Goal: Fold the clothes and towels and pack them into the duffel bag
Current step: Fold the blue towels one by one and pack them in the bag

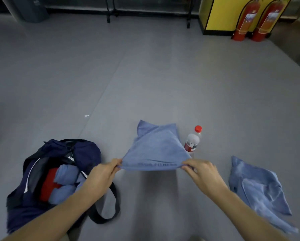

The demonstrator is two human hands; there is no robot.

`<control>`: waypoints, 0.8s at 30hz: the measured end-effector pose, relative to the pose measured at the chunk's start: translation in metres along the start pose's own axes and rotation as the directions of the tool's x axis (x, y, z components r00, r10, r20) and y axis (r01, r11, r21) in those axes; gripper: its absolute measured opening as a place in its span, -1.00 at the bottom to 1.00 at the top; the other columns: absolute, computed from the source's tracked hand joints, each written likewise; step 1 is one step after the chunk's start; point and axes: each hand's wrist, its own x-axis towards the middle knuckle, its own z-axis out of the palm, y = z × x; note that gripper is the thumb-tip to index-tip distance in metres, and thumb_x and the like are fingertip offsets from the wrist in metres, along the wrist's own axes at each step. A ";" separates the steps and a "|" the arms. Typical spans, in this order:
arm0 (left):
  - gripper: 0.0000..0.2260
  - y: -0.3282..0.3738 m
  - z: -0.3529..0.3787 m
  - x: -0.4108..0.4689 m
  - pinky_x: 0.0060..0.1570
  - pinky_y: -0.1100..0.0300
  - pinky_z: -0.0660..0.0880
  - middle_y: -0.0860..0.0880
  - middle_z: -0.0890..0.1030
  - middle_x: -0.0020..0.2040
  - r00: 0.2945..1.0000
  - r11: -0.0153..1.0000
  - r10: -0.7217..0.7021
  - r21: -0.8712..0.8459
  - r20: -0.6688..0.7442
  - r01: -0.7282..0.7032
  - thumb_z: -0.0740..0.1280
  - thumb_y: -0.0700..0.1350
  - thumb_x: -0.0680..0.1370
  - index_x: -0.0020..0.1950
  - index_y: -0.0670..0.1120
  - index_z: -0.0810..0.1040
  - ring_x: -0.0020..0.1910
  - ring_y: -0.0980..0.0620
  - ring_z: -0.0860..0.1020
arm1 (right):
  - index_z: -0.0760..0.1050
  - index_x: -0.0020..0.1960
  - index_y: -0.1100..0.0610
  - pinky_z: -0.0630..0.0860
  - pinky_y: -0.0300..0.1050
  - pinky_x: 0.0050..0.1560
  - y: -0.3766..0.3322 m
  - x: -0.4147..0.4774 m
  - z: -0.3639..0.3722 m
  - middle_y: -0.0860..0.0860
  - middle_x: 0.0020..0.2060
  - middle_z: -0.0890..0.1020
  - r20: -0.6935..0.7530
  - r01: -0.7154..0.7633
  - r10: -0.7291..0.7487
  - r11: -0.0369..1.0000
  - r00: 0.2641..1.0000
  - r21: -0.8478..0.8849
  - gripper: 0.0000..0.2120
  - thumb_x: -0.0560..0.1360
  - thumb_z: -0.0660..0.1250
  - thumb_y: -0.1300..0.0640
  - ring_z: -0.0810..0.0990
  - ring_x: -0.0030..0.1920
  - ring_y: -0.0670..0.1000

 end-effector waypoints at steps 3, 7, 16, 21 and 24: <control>-0.81 -0.025 0.063 -0.019 -0.06 0.00 0.56 -0.05 0.71 0.05 0.991 0.999 -0.007 0.044 0.130 0.001 0.24 -0.03 0.67 0.29 0.11 0.46 -0.05 -0.17 0.67 | 0.60 -0.08 -0.04 0.47 -0.16 -0.12 0.030 -0.026 0.057 -0.16 -0.16 0.66 0.184 -0.067 0.065 0.998 0.981 0.004 -0.87 0.55 0.36 -0.07 0.62 -0.12 -0.05; -0.75 -0.060 0.134 -0.047 -0.03 0.04 0.52 0.01 0.68 0.10 0.938 0.987 -0.095 0.156 0.333 0.045 0.20 -0.01 0.66 0.33 0.05 0.49 0.02 -0.12 0.64 | 0.62 0.05 -0.09 0.45 -0.22 0.04 0.059 -0.059 0.127 -0.16 0.01 0.67 0.375 -0.070 0.062 0.997 0.925 0.010 -0.83 0.59 0.28 -0.09 0.62 0.08 -0.08; -0.75 -0.069 0.177 -0.087 -0.48 0.31 0.50 0.03 0.72 -0.01 0.831 0.941 0.009 0.277 0.556 -0.196 0.61 0.13 0.13 -0.39 0.06 0.61 -0.29 0.05 0.60 | 0.67 -0.34 -0.20 0.53 -0.03 0.04 0.054 -0.116 0.184 -0.15 -0.08 0.73 0.516 0.145 -0.065 0.983 0.854 -0.116 -0.77 0.31 0.27 -0.22 0.73 -0.13 -0.06; -0.56 -0.064 0.167 -0.047 -0.36 0.29 0.50 0.22 0.57 -0.24 0.849 0.923 0.133 0.248 0.511 -0.294 0.24 0.43 0.41 -0.35 0.10 0.59 -0.33 0.15 0.55 | 0.66 0.06 -0.20 0.55 -0.24 0.06 0.057 -0.084 0.182 -0.22 0.11 0.66 0.625 0.096 0.002 0.988 0.781 -0.122 -0.66 0.44 0.24 -0.30 0.68 0.05 -0.11; -0.59 -0.062 0.163 0.033 -0.13 0.13 0.57 0.13 0.63 -0.11 0.904 0.936 0.105 0.266 0.413 -0.230 0.11 0.31 0.57 -0.07 0.08 0.63 -0.12 0.04 0.61 | 0.50 0.21 -0.02 0.47 -0.06 0.24 0.072 -0.013 0.183 -0.06 0.20 0.55 0.640 0.200 -0.110 0.977 0.761 -0.069 -0.68 0.65 0.06 -0.11 0.55 0.22 0.04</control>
